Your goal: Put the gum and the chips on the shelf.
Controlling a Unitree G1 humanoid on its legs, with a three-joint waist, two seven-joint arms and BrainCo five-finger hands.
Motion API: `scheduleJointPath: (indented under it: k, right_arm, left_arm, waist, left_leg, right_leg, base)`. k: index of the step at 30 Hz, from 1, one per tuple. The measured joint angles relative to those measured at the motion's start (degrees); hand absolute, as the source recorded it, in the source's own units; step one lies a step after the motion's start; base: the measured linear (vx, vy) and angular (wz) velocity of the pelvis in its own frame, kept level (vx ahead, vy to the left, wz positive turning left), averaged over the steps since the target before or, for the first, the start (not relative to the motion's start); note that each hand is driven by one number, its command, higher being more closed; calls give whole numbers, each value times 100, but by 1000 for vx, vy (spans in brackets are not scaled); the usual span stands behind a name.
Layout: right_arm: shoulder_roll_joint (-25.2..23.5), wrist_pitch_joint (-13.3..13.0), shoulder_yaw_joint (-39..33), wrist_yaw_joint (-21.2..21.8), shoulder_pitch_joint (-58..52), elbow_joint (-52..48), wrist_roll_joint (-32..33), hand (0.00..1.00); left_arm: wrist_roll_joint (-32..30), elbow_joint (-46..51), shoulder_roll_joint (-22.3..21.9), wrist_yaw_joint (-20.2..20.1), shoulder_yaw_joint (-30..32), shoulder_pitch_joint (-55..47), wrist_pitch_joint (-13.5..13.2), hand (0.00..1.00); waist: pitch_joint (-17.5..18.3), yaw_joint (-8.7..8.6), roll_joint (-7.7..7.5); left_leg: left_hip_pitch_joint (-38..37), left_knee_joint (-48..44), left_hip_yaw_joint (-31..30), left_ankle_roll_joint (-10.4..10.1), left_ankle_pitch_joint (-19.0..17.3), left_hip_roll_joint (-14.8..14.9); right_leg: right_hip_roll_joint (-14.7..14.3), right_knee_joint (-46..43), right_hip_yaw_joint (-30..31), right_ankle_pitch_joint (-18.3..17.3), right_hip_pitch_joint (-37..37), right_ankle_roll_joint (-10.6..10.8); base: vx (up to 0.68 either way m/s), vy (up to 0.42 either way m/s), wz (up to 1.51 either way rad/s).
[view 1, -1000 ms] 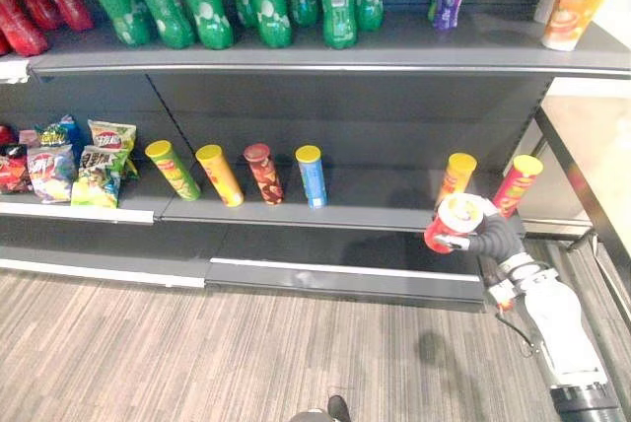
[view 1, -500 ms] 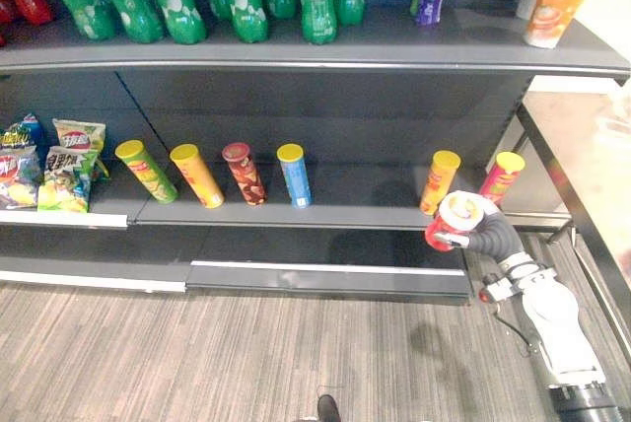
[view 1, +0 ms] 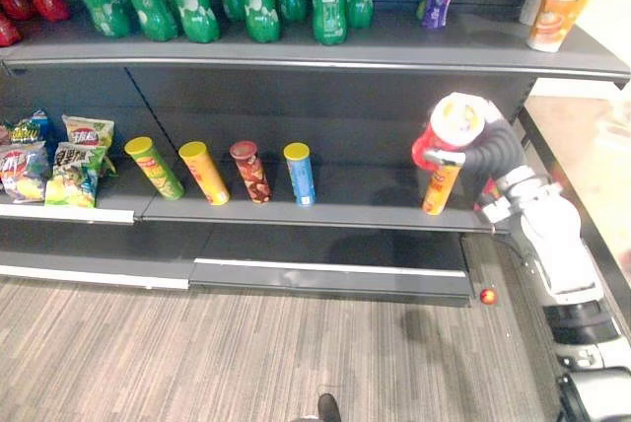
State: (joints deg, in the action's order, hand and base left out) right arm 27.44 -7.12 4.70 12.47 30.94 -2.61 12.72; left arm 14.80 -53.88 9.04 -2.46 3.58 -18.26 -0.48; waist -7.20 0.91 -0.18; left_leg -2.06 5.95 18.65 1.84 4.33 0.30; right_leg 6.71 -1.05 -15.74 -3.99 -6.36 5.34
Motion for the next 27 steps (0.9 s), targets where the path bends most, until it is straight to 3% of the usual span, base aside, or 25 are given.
scheduleJointPath:
  k: [6, 14, 27]
  right_arm:
    - [224, 216, 298, -355, 1180, 1268, 111, 100]
    - [491, 440, 718, -686, 2408, 2633, 106, 100]
    - [981, 528, 976, -1389, 3815, 3737, 202, 100]
  left_arm:
    - [2, 160, 32, -3, -154, 23, 20, 0]
    - [1, 302, 63, -5, -338, 27, 320, 0]
    - [18, 588, 66, -72, -340, 170, 356, 0]
  waist:
    - [3, 135, -13]
    - [-6, 418, -11]
    - [-560, 502, 54]
  left_leg:
    - [96, 2, -145, 11, 87, 29]
    - [242, 3, -420, -23, 186, 55]
    - [505, -3, -587, -15, 303, 61]
  right_leg:
    - [-49, 34, -142, 43, 2, -40]
    - [-112, 94, -433, 67, -15, -65]
    - [-137, 95, -632, 103, 137, -88]
  base:
    - [-2, -3, 12]
    - [-2, -3, 18]
    - [5, 17, 7]
